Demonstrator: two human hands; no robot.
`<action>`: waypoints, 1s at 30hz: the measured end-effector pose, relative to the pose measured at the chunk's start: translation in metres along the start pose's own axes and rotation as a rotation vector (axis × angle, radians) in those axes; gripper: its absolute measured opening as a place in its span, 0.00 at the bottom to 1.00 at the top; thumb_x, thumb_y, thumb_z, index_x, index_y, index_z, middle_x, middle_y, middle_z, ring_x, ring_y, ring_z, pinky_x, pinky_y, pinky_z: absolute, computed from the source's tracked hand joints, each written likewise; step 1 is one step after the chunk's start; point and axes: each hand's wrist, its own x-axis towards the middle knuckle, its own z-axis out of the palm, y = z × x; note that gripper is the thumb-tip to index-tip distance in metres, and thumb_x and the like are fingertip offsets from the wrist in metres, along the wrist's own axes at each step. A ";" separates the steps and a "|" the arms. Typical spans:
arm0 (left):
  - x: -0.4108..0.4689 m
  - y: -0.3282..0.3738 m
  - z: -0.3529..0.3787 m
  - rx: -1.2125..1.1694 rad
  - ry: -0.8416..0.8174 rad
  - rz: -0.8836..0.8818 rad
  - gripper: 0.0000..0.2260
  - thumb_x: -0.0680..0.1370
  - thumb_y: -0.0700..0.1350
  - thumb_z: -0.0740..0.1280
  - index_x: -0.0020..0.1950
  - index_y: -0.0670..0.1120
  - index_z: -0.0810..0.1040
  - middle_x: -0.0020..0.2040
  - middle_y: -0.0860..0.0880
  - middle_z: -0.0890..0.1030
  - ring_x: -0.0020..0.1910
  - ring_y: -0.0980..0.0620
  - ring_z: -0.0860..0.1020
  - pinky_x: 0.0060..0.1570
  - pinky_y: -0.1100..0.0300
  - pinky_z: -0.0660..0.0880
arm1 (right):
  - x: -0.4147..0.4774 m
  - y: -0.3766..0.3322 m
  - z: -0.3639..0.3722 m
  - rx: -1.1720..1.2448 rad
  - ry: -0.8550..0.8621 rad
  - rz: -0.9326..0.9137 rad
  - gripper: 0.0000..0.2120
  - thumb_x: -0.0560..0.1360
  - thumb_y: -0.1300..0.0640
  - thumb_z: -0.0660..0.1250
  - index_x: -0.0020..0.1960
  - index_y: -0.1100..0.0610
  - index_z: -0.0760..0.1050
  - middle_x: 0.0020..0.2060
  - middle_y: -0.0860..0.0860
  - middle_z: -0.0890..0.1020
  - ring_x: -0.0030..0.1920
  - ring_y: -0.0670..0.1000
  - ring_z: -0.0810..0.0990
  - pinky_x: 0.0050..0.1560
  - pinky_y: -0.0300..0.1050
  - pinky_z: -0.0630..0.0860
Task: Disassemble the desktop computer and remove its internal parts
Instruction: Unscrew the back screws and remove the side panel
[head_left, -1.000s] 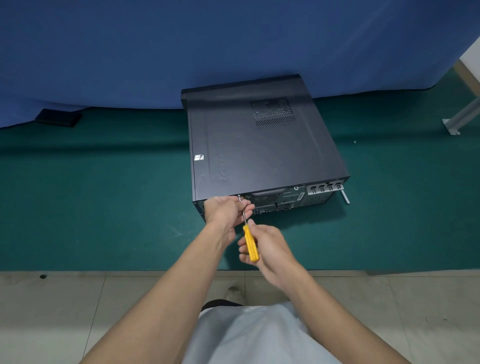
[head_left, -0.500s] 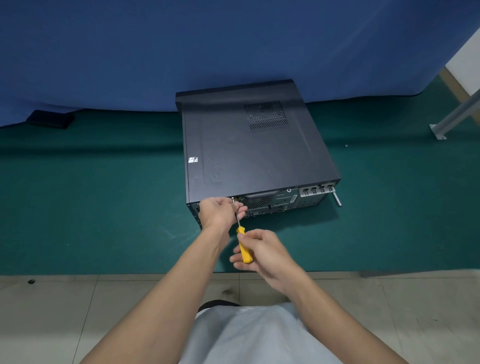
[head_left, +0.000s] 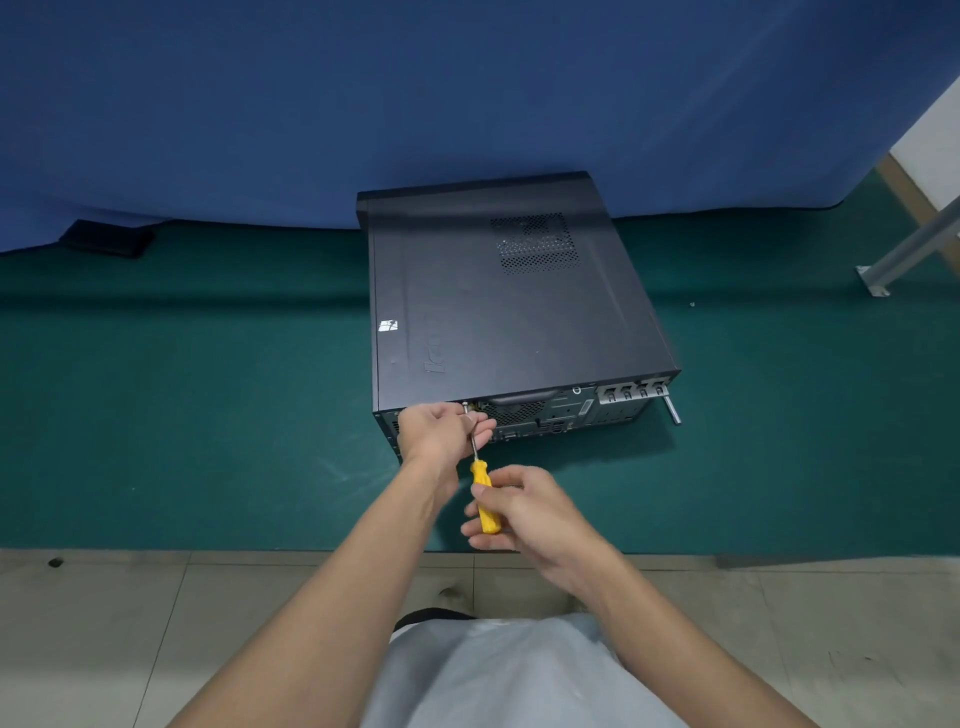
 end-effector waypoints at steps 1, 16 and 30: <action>-0.001 0.001 -0.001 -0.046 -0.031 -0.017 0.06 0.77 0.26 0.61 0.47 0.36 0.73 0.43 0.35 0.81 0.40 0.43 0.84 0.37 0.59 0.82 | -0.001 -0.002 -0.003 0.095 -0.077 0.039 0.03 0.79 0.64 0.62 0.52 0.63 0.72 0.42 0.60 0.79 0.37 0.55 0.83 0.39 0.45 0.81; -0.004 0.001 -0.001 -0.027 0.011 0.005 0.07 0.77 0.26 0.62 0.45 0.37 0.73 0.43 0.37 0.81 0.40 0.44 0.84 0.38 0.59 0.82 | -0.005 -0.003 -0.005 0.141 -0.146 0.058 0.07 0.80 0.67 0.59 0.57 0.66 0.70 0.45 0.61 0.78 0.40 0.56 0.82 0.43 0.45 0.82; -0.004 -0.001 -0.002 -0.133 -0.078 -0.038 0.10 0.77 0.24 0.57 0.51 0.35 0.72 0.46 0.34 0.81 0.43 0.41 0.83 0.41 0.57 0.82 | -0.006 0.001 -0.005 0.330 -0.164 0.029 0.09 0.79 0.70 0.59 0.58 0.69 0.71 0.45 0.63 0.79 0.42 0.60 0.83 0.45 0.49 0.82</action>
